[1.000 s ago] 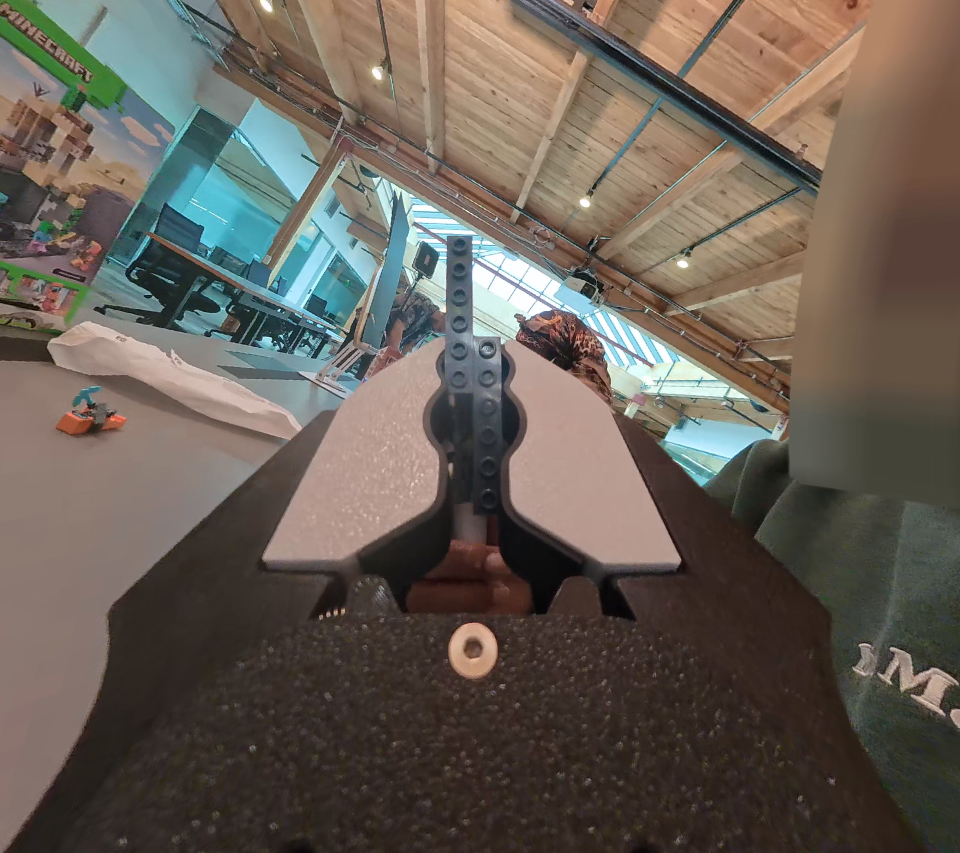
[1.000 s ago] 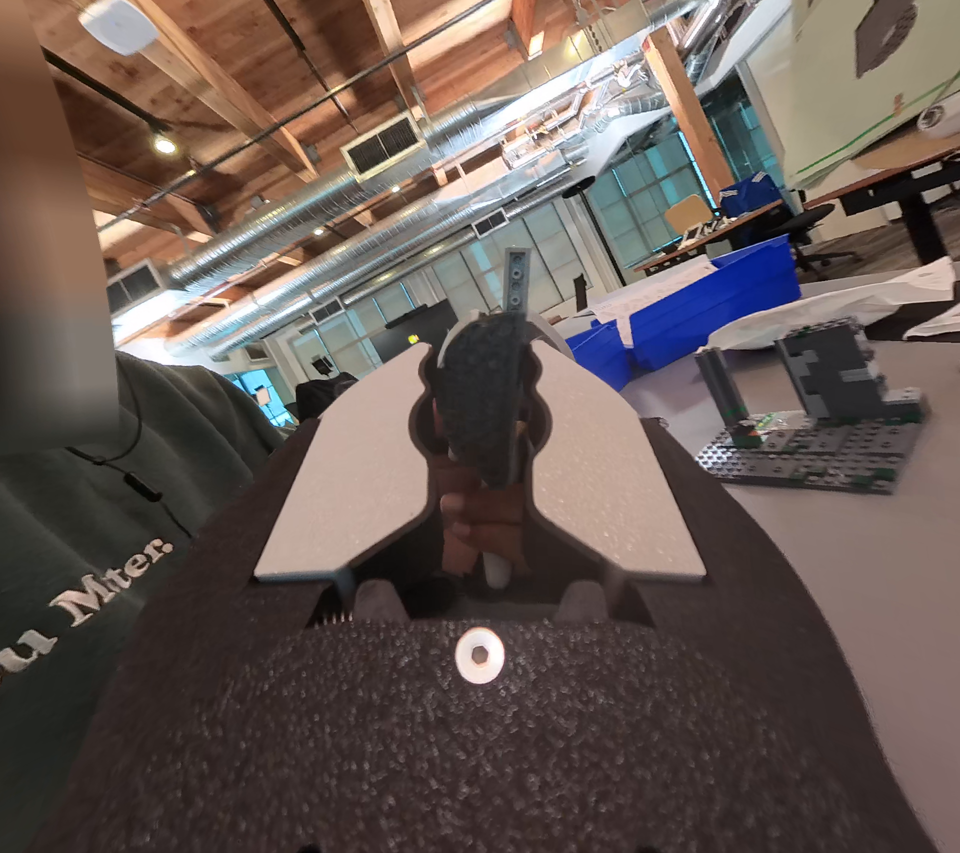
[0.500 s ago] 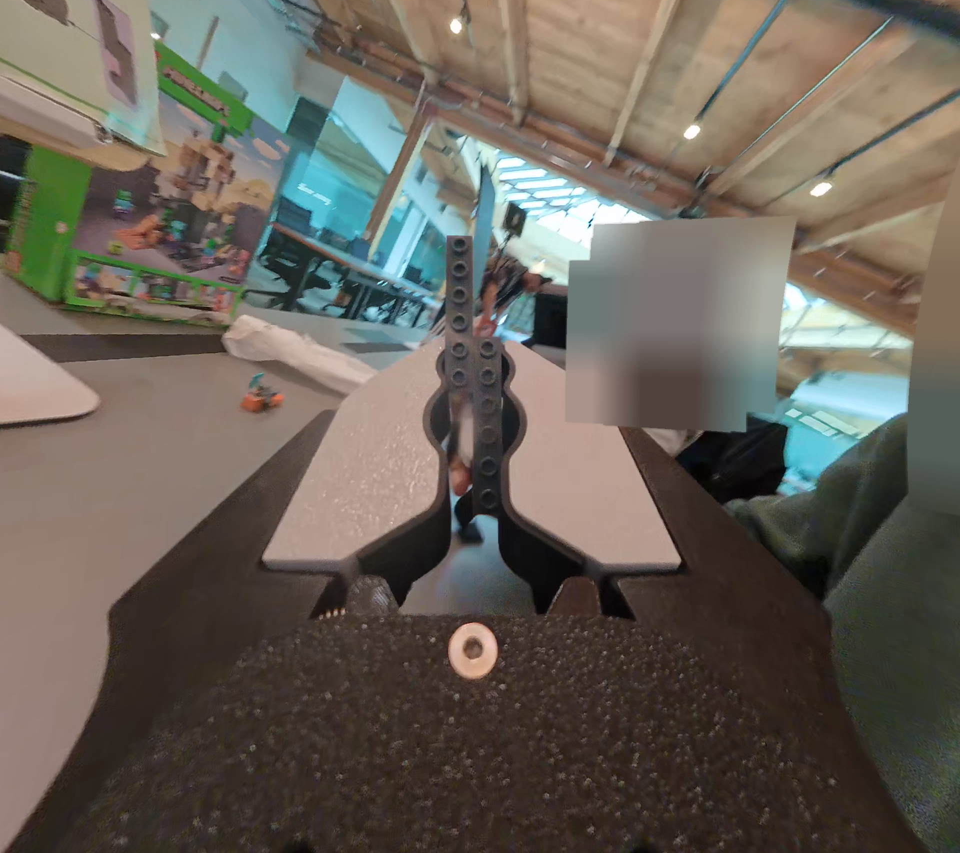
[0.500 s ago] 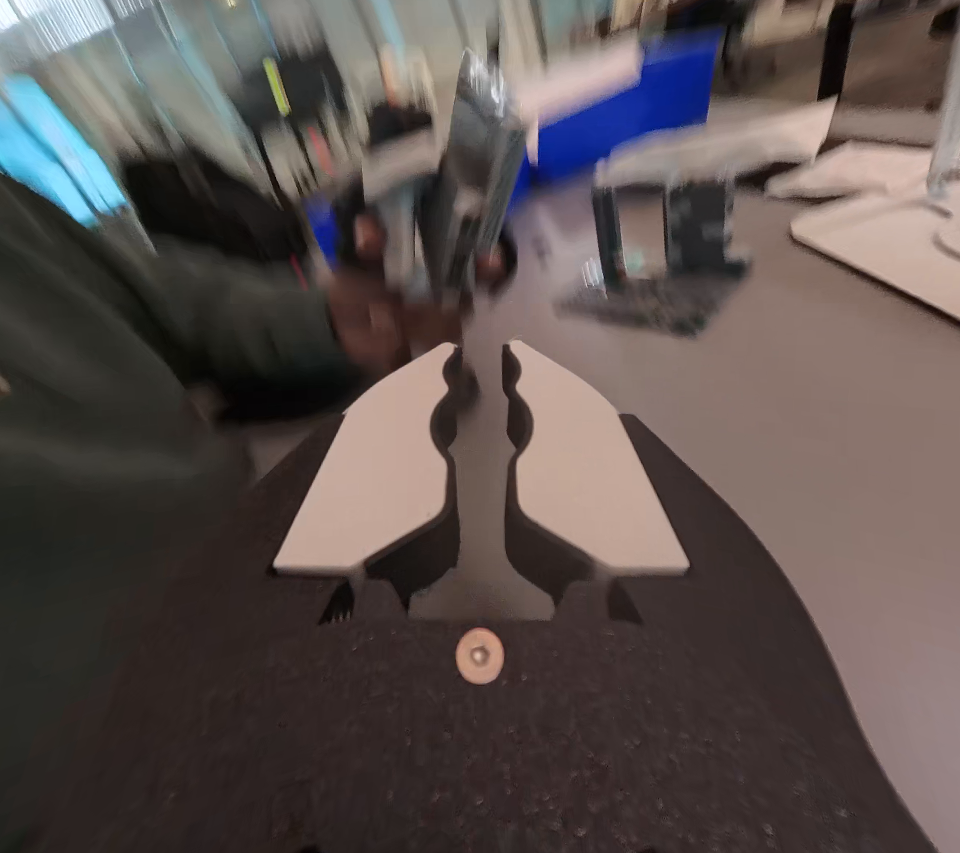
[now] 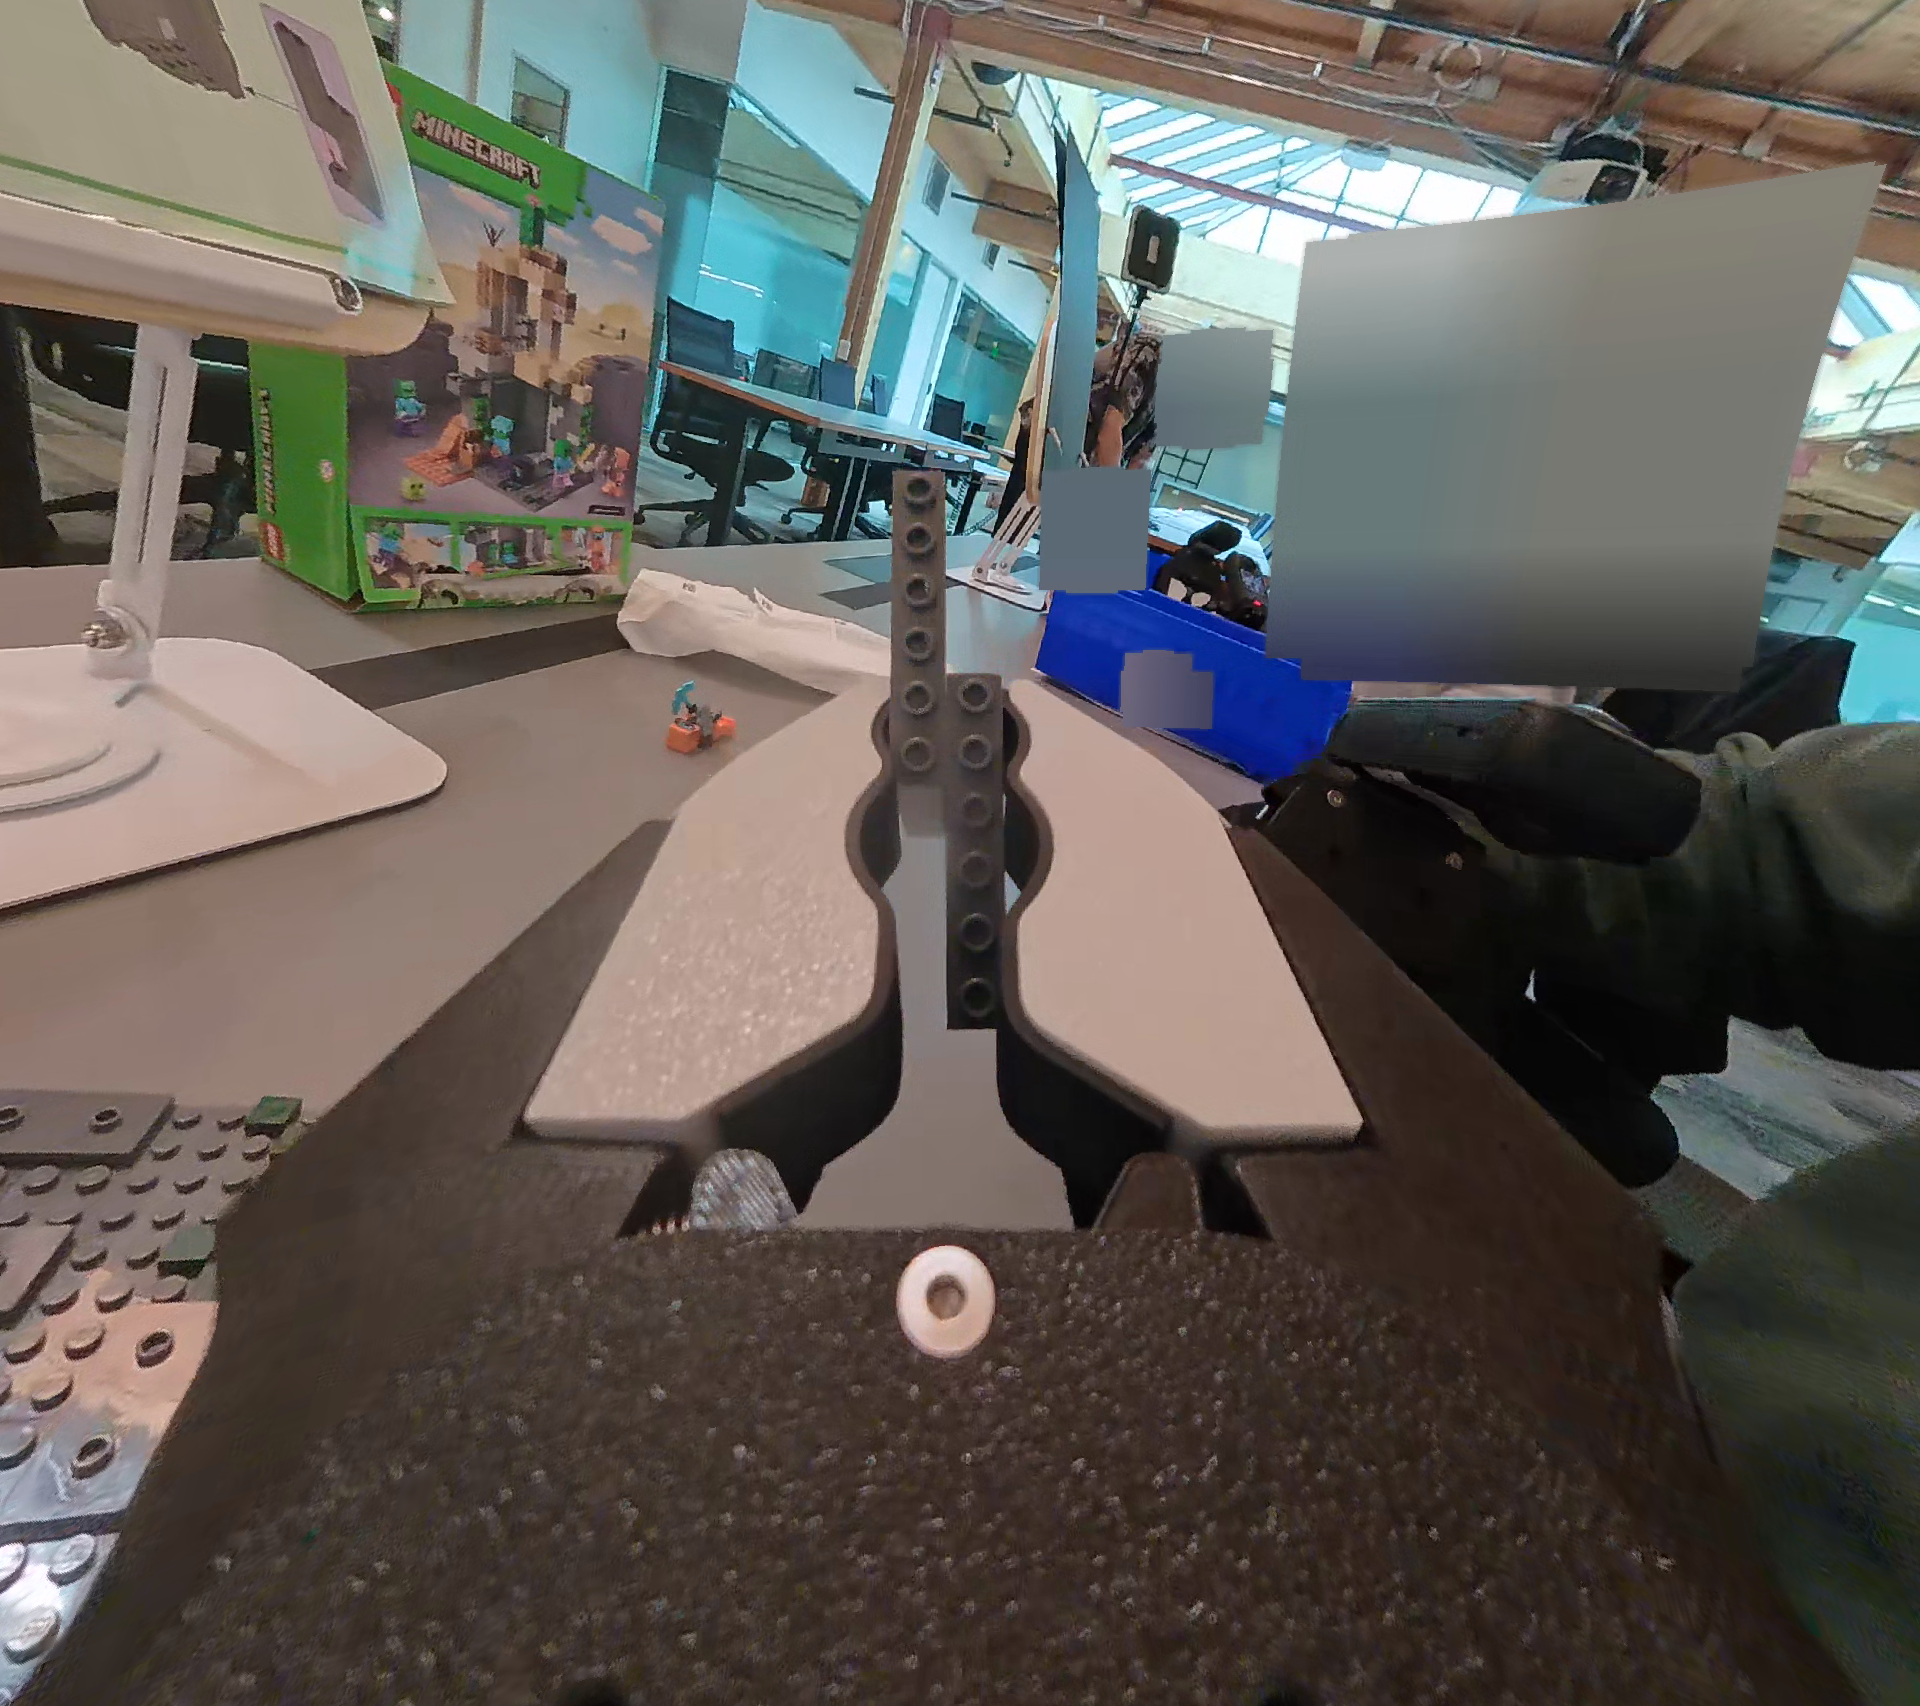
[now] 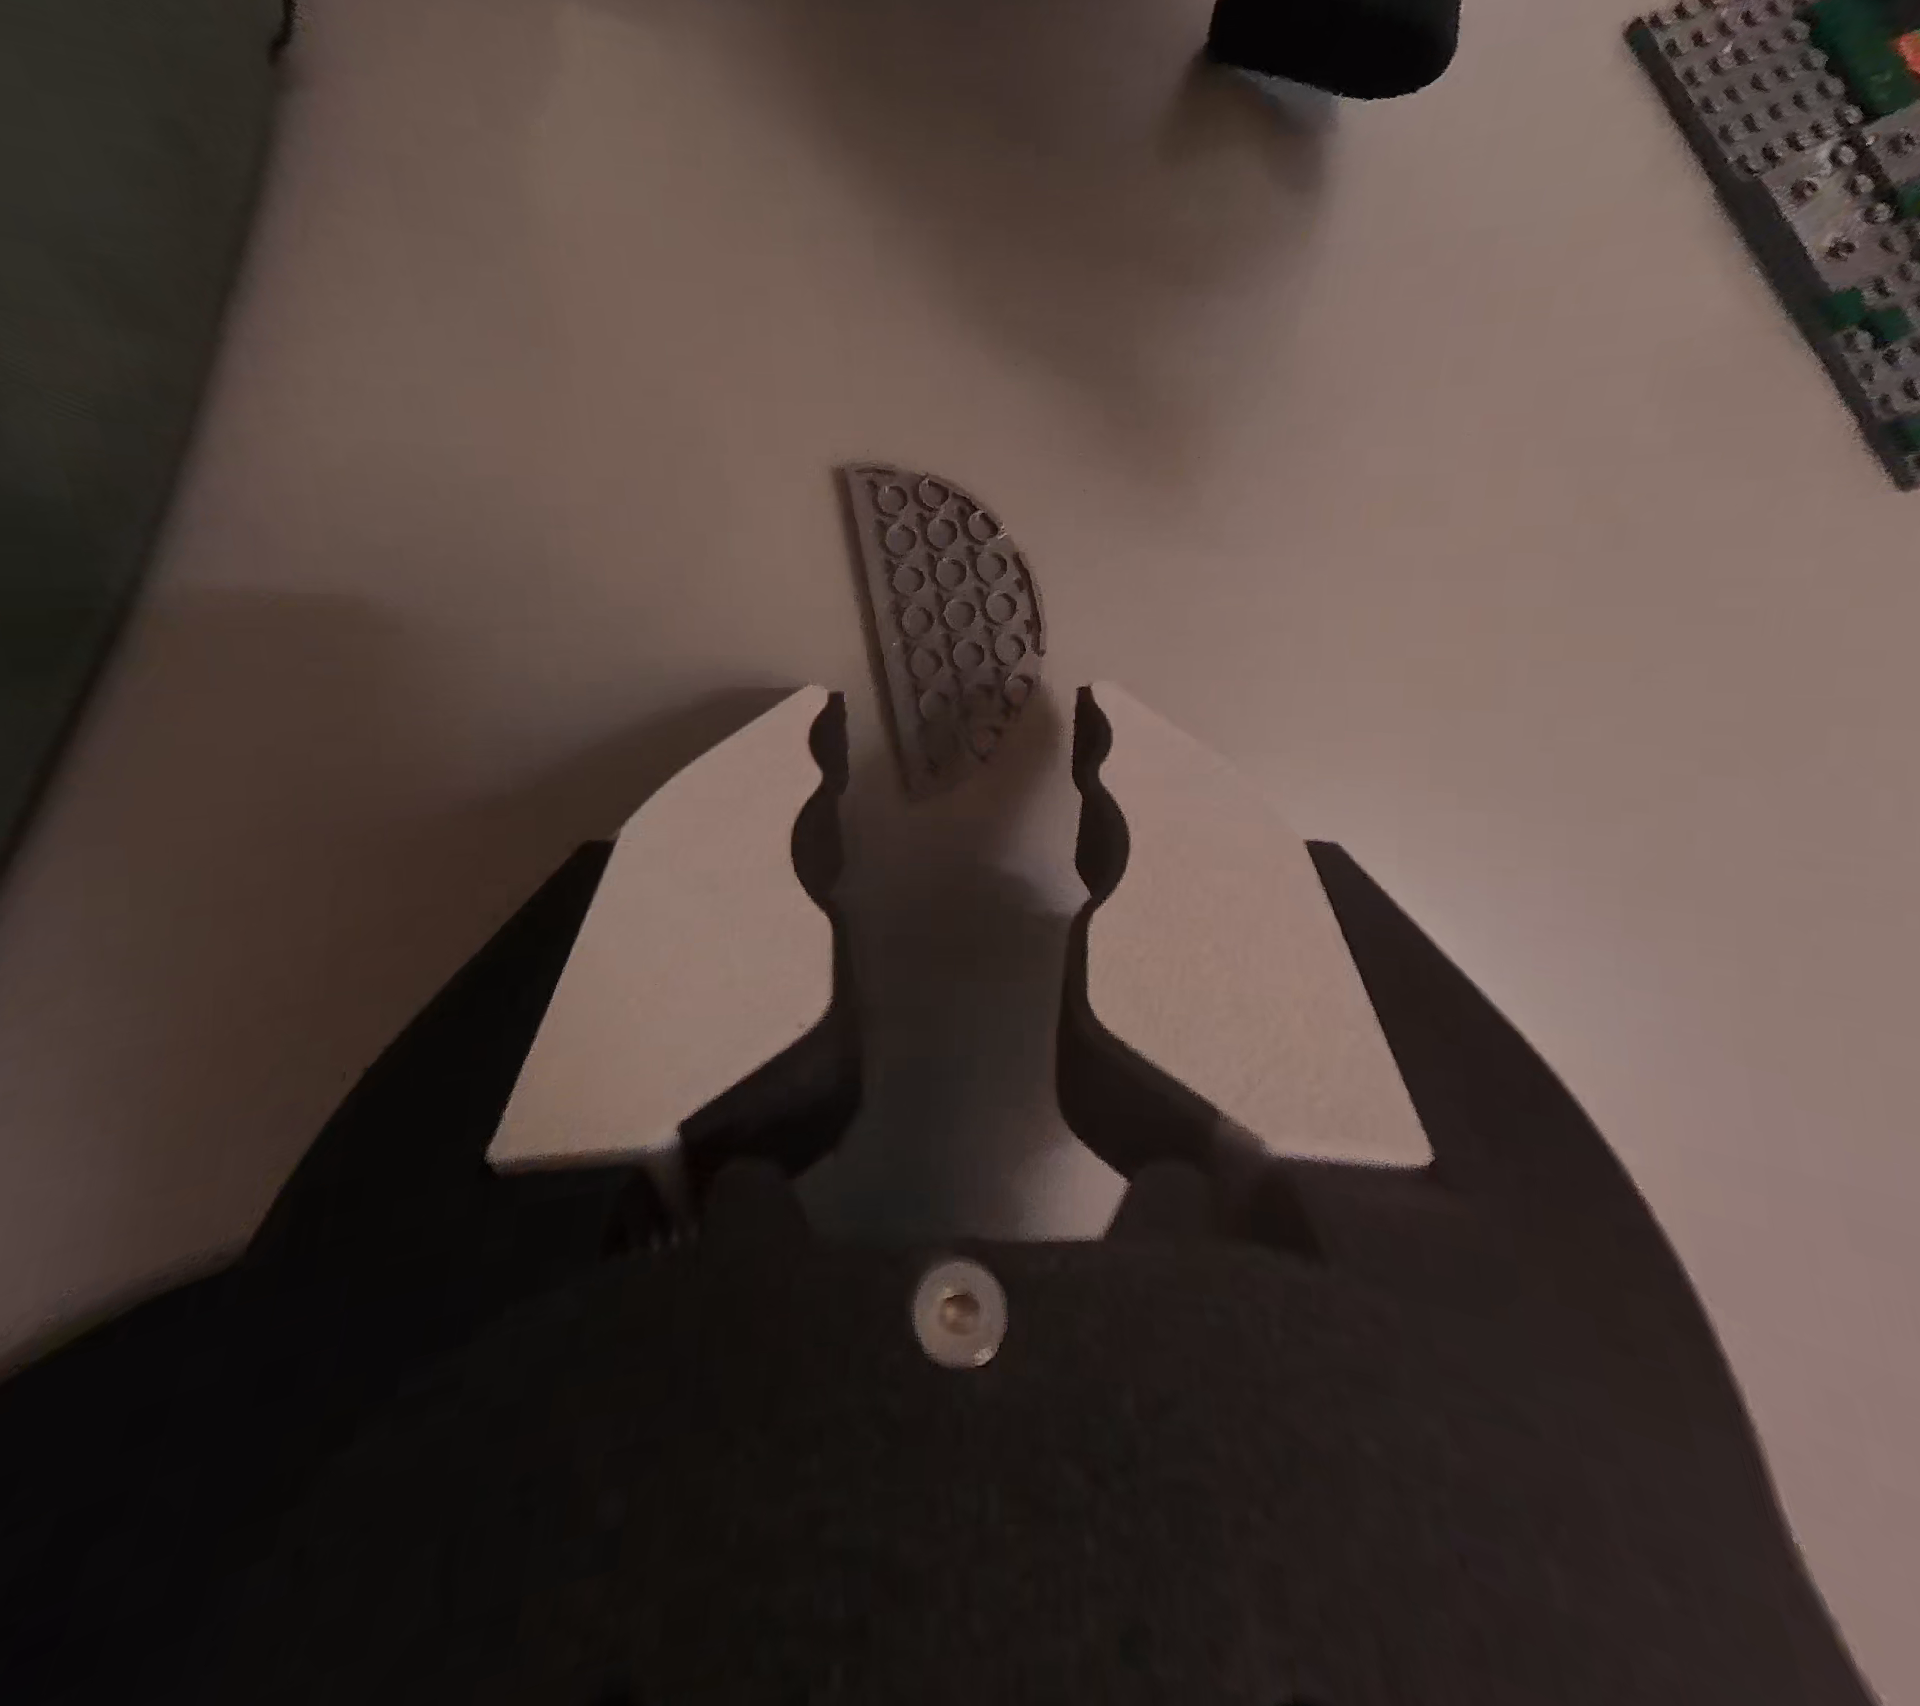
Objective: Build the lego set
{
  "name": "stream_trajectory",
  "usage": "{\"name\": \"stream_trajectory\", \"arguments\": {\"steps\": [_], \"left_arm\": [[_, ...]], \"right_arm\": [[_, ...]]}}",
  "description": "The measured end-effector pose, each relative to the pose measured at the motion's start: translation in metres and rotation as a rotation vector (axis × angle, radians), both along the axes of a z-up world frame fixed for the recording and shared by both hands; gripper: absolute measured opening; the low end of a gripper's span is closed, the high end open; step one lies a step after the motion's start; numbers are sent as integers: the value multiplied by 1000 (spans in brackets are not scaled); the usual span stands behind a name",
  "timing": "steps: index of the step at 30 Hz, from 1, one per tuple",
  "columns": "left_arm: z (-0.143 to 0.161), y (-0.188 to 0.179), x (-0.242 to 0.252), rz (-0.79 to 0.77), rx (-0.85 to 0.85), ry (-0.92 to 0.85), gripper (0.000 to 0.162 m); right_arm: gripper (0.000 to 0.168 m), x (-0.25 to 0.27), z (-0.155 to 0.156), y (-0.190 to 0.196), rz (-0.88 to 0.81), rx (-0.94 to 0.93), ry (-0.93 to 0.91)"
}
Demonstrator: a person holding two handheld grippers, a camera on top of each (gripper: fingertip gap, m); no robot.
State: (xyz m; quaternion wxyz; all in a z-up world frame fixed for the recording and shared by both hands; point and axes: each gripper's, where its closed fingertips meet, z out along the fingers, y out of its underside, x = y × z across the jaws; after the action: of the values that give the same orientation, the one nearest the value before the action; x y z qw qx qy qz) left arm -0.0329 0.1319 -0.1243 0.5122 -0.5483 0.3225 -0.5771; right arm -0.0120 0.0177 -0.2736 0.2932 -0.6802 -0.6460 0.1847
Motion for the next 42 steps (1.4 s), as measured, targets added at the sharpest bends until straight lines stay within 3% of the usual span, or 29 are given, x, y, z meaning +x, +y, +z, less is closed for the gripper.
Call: {"name": "stream_trajectory", "arguments": {"steps": [4, 6, 8, 13, 17, 22, 27, 31, 38, 42], "left_arm": [[-2, -5, 2, -18, 16, 18, 15], [-3, -7, 4, -26, 24, 27, 15], [-3, -8, 4, -29, 28, 32, 15], [-2, -9, 4, -31, 32, 37, 15], [-4, -11, 5, -31, 41, 52, 15], [-7, -11, 6, -35, 36, 63, 14], [-13, -14, 10, -55, 30, 86, 15], [-16, -15, 11, -60, 32, 101, 14], [-26, -16, 16, -93, 9, 129, 14], [-34, -22, 21, -129, 16, 179, 14]], "right_arm": [[22, -6, -3, 4, 31, 27, 13], [20, -5, -3, 8, 16, 27, 8], [0, -4, 3, 10, -28, -14, 17], [0, 5, 17, 17, -344, -449, 132], [0, 7, 33, 23, -405, -570, 281], [0, 6, 74, 24, -536, -1117, 700], [10, 39, 36, 47, -753, -1071, 668], [7, 71, 20, 75, -840, -828, 578], [22, 89, 21, 75, -631, -365, 325], [39, 100, 2, 67, -501, -148, 95]]}}
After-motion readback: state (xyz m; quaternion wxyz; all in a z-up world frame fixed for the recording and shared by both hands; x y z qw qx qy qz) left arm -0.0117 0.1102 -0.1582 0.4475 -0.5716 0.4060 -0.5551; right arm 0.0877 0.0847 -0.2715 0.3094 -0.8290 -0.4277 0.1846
